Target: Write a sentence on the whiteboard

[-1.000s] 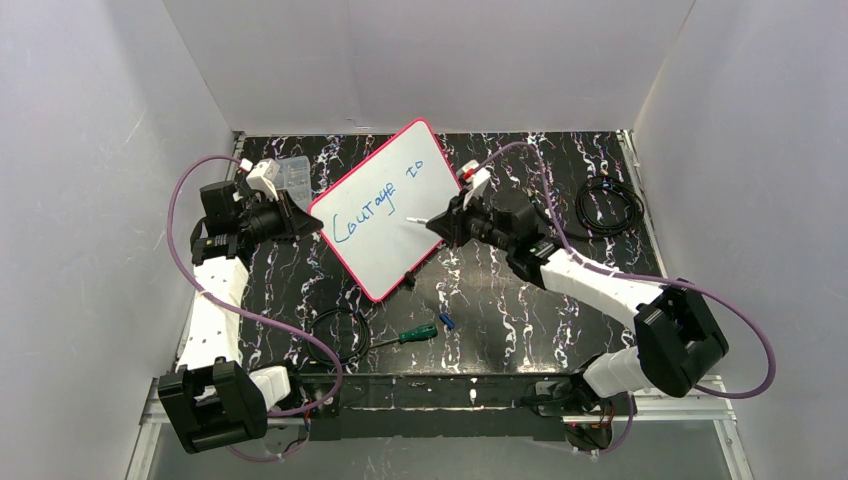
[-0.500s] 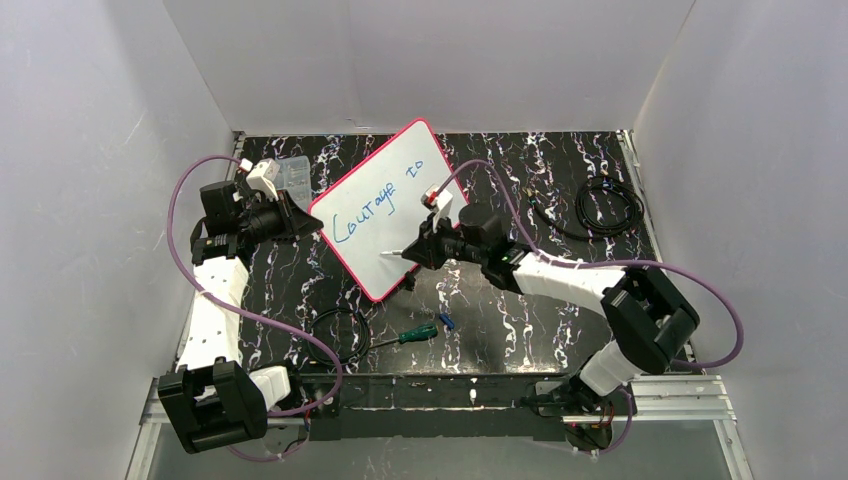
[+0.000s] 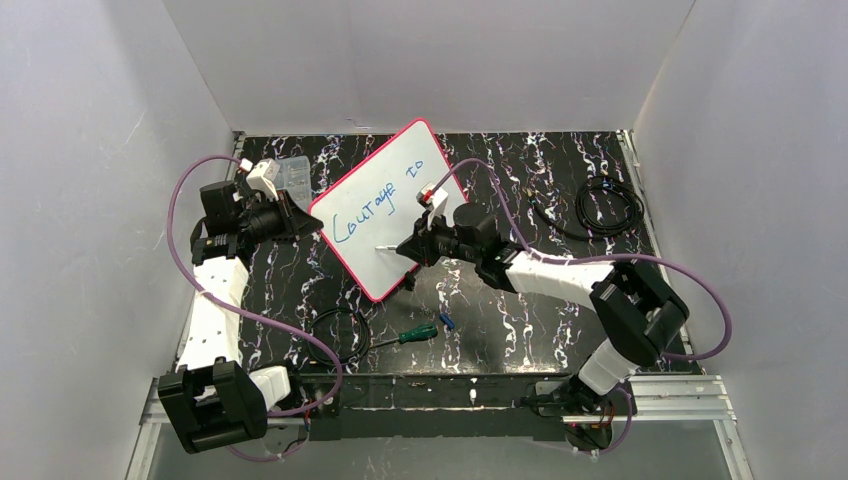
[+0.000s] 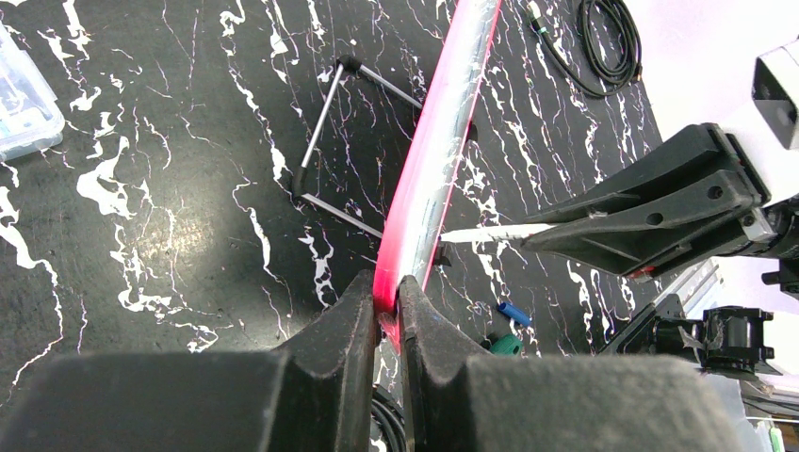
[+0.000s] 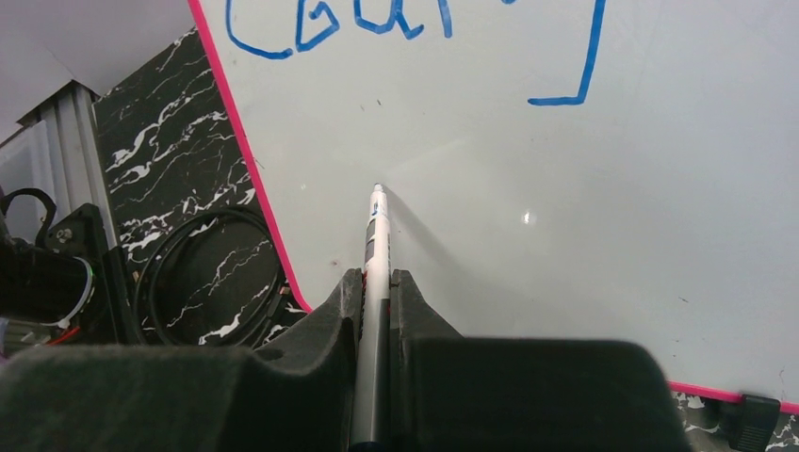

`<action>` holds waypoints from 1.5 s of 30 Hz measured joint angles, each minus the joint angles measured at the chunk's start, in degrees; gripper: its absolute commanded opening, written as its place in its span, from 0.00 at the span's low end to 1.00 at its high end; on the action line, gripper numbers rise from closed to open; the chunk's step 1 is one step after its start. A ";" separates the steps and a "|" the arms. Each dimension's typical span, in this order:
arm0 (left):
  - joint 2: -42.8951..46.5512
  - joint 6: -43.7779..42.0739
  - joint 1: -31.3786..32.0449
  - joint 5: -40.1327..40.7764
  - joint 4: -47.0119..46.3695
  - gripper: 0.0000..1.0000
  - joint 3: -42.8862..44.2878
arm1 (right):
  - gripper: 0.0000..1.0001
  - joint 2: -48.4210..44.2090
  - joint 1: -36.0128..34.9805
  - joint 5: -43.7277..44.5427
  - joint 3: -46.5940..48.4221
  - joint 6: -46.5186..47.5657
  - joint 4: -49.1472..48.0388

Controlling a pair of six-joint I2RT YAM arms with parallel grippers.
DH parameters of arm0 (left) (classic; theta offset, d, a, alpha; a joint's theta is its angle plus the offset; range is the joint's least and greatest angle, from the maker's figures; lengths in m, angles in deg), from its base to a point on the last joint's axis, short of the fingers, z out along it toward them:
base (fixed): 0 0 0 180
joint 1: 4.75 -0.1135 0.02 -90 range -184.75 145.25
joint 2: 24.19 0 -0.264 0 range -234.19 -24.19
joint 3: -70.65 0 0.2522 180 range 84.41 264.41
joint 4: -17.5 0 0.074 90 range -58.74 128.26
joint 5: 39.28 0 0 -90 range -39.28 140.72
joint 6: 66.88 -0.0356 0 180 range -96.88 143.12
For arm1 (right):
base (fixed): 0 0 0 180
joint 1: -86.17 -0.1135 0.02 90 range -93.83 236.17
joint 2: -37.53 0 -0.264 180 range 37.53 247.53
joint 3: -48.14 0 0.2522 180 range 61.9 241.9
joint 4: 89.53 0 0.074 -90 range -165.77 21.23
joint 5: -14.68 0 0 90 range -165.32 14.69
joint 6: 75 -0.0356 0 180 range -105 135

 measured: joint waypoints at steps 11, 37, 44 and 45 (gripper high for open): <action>-0.02 0.07 0.00 0.11 0.02 0.00 0.00 | 0.01 1.55 -0.26 1.07 0.59 0.24 0.55; 0.00 0.20 0.00 0.04 0.02 0.00 0.00 | 0.01 -1.20 -2.40 6.12 -5.44 -0.22 4.42; 0.00 0.20 0.00 0.04 0.02 0.00 0.00 | 0.01 -3.43 -2.25 6.97 -5.51 -1.57 0.81; 0.00 0.20 0.00 0.04 0.02 0.00 0.00 | 0.01 -3.43 -2.25 6.84 -5.51 -1.75 0.42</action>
